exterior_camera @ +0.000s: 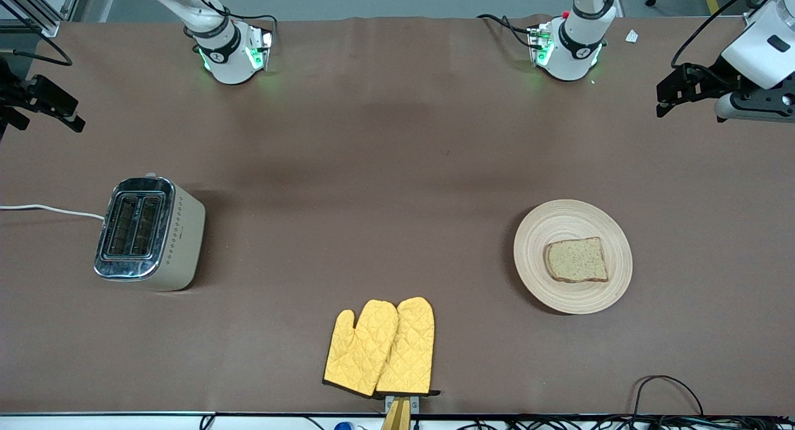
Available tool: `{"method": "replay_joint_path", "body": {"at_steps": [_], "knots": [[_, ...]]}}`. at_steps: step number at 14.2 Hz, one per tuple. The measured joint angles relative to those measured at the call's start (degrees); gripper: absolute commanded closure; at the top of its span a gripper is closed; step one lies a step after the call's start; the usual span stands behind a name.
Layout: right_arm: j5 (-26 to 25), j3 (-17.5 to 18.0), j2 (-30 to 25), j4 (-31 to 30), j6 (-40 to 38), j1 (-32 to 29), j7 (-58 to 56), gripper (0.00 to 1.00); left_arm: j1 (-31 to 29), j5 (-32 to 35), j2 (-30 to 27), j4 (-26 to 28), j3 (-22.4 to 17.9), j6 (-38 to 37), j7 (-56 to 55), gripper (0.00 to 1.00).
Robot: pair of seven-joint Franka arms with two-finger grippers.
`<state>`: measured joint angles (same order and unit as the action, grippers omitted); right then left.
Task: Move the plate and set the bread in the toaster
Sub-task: 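Move the left gripper down toward the wooden plate's rim, then press the left gripper against the plate rim and push it toward the toaster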
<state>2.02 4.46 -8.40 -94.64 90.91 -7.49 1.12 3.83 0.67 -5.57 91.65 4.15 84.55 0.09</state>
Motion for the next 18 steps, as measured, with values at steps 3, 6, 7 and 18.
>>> {"method": "replay_joint_path", "body": {"at_steps": [3,6,7,18], "knots": [[0.0,0.0,0.0,0.0,0.01,0.0,-0.22,0.0,-0.14,0.0,0.22,-0.06,-0.04,0.05,0.0,0.0],[-0.01,0.0,0.0,0.0,0.01,0.0,-0.3,0.0,-0.4,0.0,2.18,-2.04,-0.35,0.17,0.0,0.0],[-0.01,0.01,0.0,0.0,0.02,0.01,-0.35,0.0,-0.42,0.01,3.59,-3.28,-0.66,0.19,0.0,0.0],[-0.01,0.14,0.03,0.0,0.08,0.22,-0.46,0.0,-4.89,-9.19,20.81,-3.72,-2.93,18.02,0.58,0.0]]}}
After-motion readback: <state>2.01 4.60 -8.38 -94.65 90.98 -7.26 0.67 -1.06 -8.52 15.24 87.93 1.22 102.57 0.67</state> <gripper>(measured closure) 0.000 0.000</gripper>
